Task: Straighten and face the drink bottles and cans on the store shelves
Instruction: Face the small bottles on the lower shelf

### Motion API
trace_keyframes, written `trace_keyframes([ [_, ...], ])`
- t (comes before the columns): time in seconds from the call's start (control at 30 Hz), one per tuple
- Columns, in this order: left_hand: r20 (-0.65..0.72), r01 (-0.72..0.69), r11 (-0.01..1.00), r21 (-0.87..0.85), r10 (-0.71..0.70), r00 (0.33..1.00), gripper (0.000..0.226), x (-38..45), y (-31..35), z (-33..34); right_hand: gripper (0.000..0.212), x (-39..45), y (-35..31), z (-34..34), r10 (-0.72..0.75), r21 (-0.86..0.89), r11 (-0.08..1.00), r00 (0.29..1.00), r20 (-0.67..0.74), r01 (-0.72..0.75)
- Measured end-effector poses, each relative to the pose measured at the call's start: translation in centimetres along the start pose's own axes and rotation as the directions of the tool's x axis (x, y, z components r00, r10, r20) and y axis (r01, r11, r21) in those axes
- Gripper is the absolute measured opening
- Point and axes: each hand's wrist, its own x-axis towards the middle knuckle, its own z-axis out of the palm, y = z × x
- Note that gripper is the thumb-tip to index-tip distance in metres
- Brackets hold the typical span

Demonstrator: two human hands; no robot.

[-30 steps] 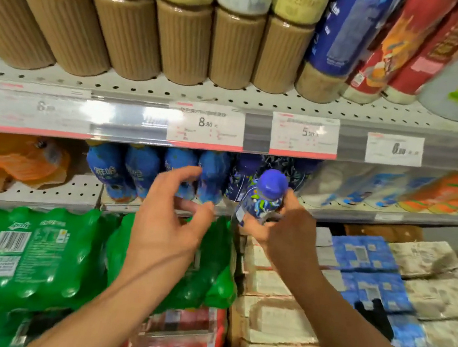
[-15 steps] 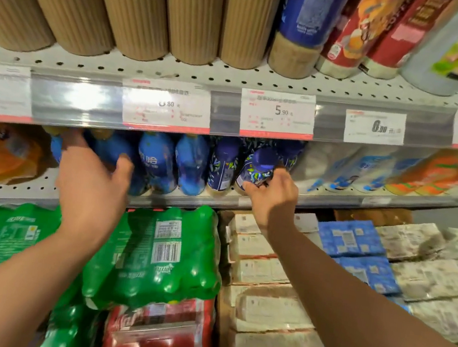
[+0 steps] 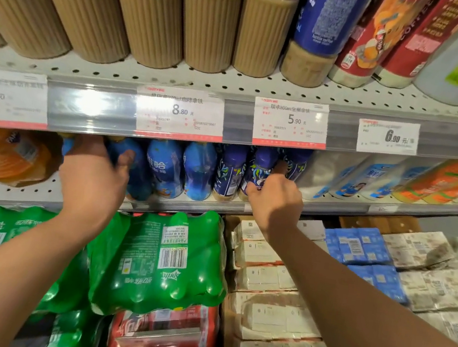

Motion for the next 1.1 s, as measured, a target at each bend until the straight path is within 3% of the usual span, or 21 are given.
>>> trace_keyframes([
  [0.2, -0.067, -0.016, 1.0, 0.001, 0.016, 0.998, 0.042, -0.8, 0.0, 0.8, 0.048, -0.6, 0.0, -0.8, -0.053, -0.075, 0.996, 0.998, -0.019, 0.051],
  [0.3, -0.077, -0.017, 1.0, 0.015, 0.018, 0.997, 0.044, -0.9, -0.1, 1.2, 0.039, -0.5, 0.4, -0.8, -0.092, -0.057, 0.994, 0.995, -0.045, 0.09],
  [0.37, -0.077, -0.013, 1.0, 0.024, 0.015, 0.997, 0.043, -1.1, -0.1, 1.3, 0.036, -0.8, 1.1, -0.7, -0.171, 0.002, 0.985, 0.977, -0.13, 0.172],
  [0.5, -0.086, 0.02, 1.0, 0.005, -0.02, 0.996, 0.042, -1.7, 0.3, 1.3, 0.055, -1.7, 3.8, -0.3, -0.378, -0.019, 0.925, 0.917, -0.129, 0.379],
  [0.6, -0.068, 0.048, 0.999, -0.024, -0.05, 0.996, 0.039, -1.6, 0.2, 1.4, 0.072, -2.8, 4.0, -2.6, -0.347, -0.014, 0.938, 0.938, -0.005, 0.346],
  [0.77, -0.07, 0.035, 0.988, -0.153, -0.046, 0.996, 0.039, -3.1, 0.5, 0.6, 0.065, -5.5, 4.5, -6.7, -0.402, 0.13, 0.914, 0.898, 0.18, 0.383],
  [0.87, -0.029, 0.086, 0.977, -0.193, -0.093, 0.995, 0.037, -4.6, 1.2, -1.2, 0.051, -6.5, 4.4, -8.7, -0.375, 0.219, 0.922, 0.875, 0.307, 0.318],
  [1.1, 0.25, -0.071, 0.986, -0.152, 0.108, 0.962, 0.026, -7.5, 5.0, -9.0, 0.031, -9.3, 2.5, -16.2, -0.441, 0.31, 0.889, 0.813, 0.38, 0.338],
])
